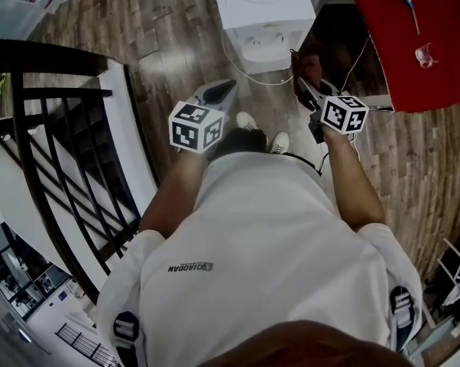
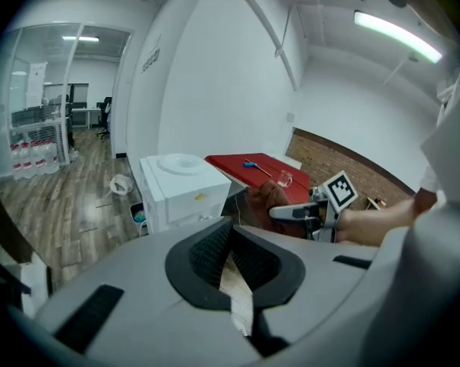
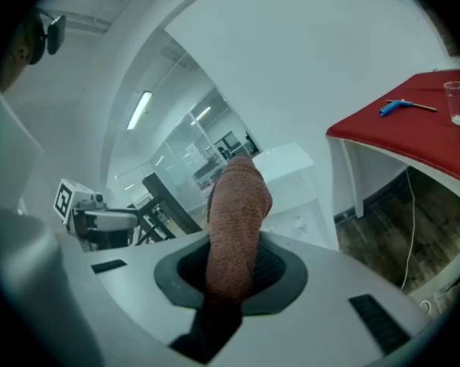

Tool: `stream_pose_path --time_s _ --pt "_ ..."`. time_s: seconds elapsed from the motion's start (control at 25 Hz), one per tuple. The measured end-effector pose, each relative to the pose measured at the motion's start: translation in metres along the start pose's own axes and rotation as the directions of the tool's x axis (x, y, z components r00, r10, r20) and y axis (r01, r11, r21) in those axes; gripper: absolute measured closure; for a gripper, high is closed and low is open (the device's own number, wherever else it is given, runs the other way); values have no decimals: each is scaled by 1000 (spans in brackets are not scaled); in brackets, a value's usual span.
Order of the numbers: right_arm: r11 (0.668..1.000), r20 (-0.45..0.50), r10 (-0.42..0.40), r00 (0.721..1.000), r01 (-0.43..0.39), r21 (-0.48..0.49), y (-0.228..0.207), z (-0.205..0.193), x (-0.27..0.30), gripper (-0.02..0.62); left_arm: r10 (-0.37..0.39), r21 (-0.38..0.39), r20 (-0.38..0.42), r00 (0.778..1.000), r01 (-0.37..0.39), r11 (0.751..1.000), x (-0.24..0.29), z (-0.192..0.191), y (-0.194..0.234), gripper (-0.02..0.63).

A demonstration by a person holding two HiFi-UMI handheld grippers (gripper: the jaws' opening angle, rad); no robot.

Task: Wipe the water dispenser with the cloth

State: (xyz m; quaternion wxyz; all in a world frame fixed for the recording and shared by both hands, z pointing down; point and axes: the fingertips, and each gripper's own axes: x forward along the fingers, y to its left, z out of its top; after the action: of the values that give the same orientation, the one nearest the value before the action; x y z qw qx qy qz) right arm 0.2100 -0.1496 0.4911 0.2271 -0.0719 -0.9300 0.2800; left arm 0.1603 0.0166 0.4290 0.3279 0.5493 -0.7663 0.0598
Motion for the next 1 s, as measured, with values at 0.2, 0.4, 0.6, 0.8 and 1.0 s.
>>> stream_pose_path --time_s 0.2,0.4,0.6,0.8,1.0 --pt "996 -61 58 996 -61 -58 68 -34 26 545 29 33 51 998 -31 999 -40 2 19 609" --pt "975 -125 35 991 -62 -214 124 -48 71 545 -2 55 77 997 -2 998 -57 3 67 610" --pt "972 -93 -90 992 67 -226 155 -50 124 545 -91 118 63 994 83 989 -94 -3 127 609" --pt "968 12 -211 977 211 -139 189 -42 155 545 -169 144 17 985 165 976 -134 -20 189 610" --pt "927 64 -324 944 330 -180 219 -37 169 545 -227 153 -9 974 225 962 -154 -30 230 609"
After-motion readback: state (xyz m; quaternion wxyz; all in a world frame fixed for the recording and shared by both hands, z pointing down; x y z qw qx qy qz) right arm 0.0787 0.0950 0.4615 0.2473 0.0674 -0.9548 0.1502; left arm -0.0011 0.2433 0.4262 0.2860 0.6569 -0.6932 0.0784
